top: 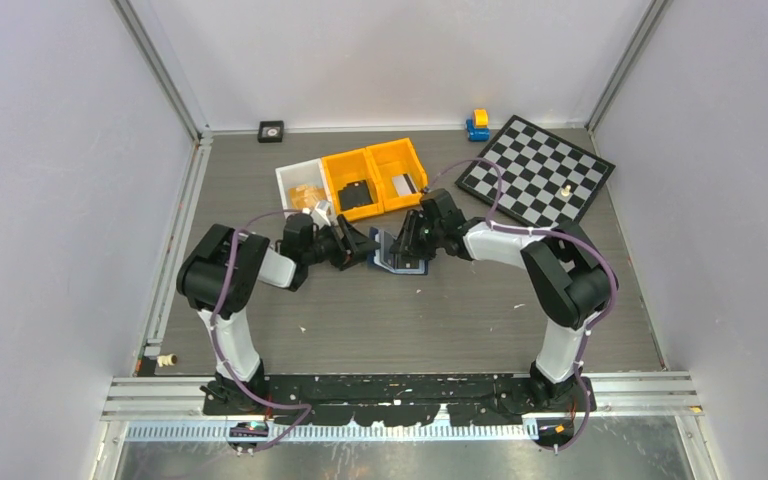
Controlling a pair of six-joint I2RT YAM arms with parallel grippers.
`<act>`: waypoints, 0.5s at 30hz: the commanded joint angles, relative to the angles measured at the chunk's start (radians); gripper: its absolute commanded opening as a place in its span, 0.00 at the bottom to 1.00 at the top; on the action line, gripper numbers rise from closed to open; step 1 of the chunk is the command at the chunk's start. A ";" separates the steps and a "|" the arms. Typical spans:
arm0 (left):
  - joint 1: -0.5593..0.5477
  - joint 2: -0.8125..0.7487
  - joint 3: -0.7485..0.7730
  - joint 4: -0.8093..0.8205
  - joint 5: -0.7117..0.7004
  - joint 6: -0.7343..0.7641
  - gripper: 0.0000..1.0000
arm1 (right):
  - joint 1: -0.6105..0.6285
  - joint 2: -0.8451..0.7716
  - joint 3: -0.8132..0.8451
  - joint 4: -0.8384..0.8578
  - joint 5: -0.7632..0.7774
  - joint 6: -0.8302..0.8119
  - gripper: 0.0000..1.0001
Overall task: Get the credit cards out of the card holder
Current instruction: Remove the credit card from the card holder.
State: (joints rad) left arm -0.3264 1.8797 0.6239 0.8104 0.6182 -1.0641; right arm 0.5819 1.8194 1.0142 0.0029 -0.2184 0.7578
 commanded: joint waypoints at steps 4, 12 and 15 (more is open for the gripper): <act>-0.007 -0.098 -0.009 -0.024 -0.032 0.065 0.86 | 0.051 0.019 0.061 -0.115 0.086 -0.087 0.42; -0.027 -0.036 0.054 -0.095 -0.016 0.086 0.75 | 0.067 0.051 0.094 -0.149 0.085 -0.098 0.33; -0.032 -0.024 0.092 -0.178 -0.031 0.121 0.68 | 0.068 0.056 0.098 -0.149 0.079 -0.097 0.32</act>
State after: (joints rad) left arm -0.3492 1.8362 0.6544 0.7250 0.6014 -1.0042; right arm 0.6453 1.8580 1.0874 -0.1013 -0.1616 0.6853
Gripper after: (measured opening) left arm 0.729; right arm 0.326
